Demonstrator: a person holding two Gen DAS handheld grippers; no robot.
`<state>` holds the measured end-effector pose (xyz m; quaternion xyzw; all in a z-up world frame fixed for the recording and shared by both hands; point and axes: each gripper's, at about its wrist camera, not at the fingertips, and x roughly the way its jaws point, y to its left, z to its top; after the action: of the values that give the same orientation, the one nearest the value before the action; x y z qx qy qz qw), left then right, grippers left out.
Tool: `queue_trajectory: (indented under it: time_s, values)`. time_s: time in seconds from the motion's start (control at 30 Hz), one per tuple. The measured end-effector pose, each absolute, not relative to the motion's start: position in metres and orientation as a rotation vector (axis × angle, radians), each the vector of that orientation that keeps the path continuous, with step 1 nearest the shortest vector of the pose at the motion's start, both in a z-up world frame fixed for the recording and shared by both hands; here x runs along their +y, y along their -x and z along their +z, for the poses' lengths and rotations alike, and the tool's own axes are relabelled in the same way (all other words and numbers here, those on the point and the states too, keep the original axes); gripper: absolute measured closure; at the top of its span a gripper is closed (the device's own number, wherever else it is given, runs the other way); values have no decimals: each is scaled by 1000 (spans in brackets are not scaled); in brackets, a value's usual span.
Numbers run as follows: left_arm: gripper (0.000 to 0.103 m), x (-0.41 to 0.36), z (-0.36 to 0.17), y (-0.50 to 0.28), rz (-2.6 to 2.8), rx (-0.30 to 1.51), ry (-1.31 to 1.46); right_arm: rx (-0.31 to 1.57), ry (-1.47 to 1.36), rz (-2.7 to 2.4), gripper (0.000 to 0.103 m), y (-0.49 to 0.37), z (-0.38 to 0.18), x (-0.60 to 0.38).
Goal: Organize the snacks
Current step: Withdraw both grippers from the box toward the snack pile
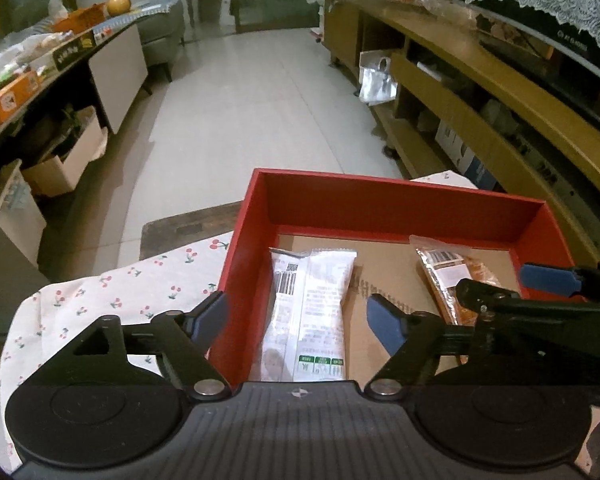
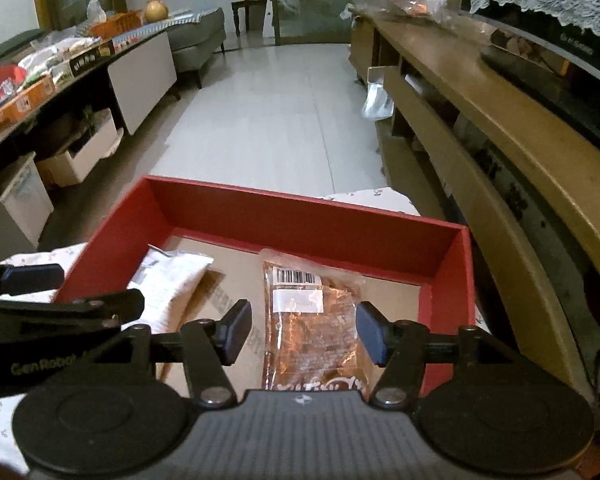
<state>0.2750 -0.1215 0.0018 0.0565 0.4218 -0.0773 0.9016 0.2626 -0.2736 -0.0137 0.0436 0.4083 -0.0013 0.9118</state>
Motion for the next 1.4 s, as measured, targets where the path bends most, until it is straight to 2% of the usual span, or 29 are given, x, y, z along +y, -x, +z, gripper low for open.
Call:
queue_trajectory:
  time_s: [0.6,1.07,1.4]
  values:
    - [18,-99,25,-202,-200,868,-101,810,-124,52,37,-187,15,-261]
    - [17,-78,1,-152,-223,967,-65,912,-110,82,36,-138,-5,-246]
    - [17,-76,-27,-121,-219,1048,-95,934,-159,75,32,-106,-7,-257]
